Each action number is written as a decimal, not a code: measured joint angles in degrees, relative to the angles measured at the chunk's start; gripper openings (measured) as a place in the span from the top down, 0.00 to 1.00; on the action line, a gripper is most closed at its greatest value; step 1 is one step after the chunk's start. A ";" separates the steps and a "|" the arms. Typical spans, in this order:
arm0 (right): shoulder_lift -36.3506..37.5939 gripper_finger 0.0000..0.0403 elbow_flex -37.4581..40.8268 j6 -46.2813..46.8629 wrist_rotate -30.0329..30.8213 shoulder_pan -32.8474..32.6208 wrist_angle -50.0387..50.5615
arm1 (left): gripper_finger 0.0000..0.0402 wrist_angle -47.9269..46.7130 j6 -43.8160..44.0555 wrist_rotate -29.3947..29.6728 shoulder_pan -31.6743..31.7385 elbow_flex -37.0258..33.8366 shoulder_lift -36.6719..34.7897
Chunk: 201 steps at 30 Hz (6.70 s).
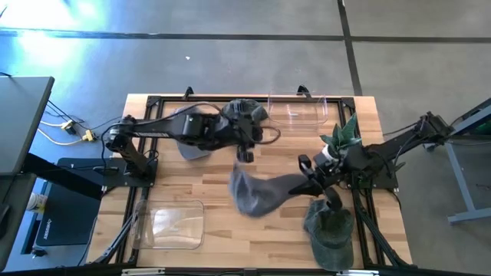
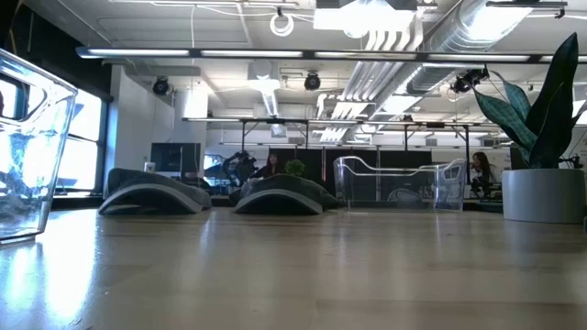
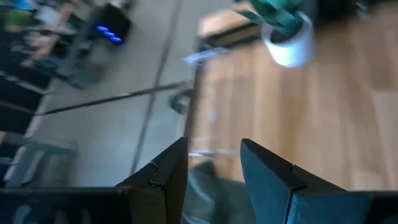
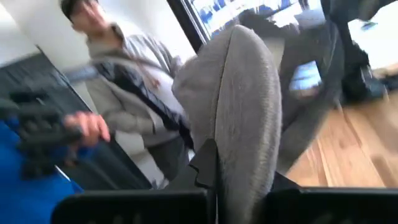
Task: Pick & Place hat
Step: Put the bottom gray cap into the top transparent bin
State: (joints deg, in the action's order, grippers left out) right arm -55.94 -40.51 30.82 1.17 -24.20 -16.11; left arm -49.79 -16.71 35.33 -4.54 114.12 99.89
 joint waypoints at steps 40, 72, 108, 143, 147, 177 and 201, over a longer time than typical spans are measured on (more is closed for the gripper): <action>11.97 0.97 0.17 -2.80 37.91 -6.24 5.08 | 0.65 30.42 39.62 -18.05 -7.88 -35.61 -20.74; 12.43 0.97 -0.08 -3.62 31.83 -6.28 5.11 | 0.46 81.65 43.96 -51.82 -7.85 -39.16 -12.51; 12.49 0.98 0.17 -2.53 32.26 -6.20 5.55 | 0.58 45.11 30.25 -36.45 -8.61 -25.85 -7.77; 15.70 0.98 0.13 -8.82 24.69 -6.22 1.06 | 0.46 27.21 39.53 -43.17 -7.54 -25.79 -14.15; 15.93 0.99 0.13 -8.99 24.65 -6.22 1.16 | 0.34 37.47 38.30 -42.87 -7.52 -25.85 -12.33; 15.73 0.95 0.13 -8.74 25.82 -6.23 3.45 | 0.97 50.97 36.45 -41.89 -8.24 -25.85 -8.31; 14.85 0.43 -1.97 2.67 13.32 1.26 27.51 | 0.98 -4.93 34.16 -46.19 -5.66 -2.97 -0.63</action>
State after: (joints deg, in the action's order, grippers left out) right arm -41.09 -42.48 33.49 14.49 -22.93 11.40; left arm -54.72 17.45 -10.86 -10.20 111.15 99.26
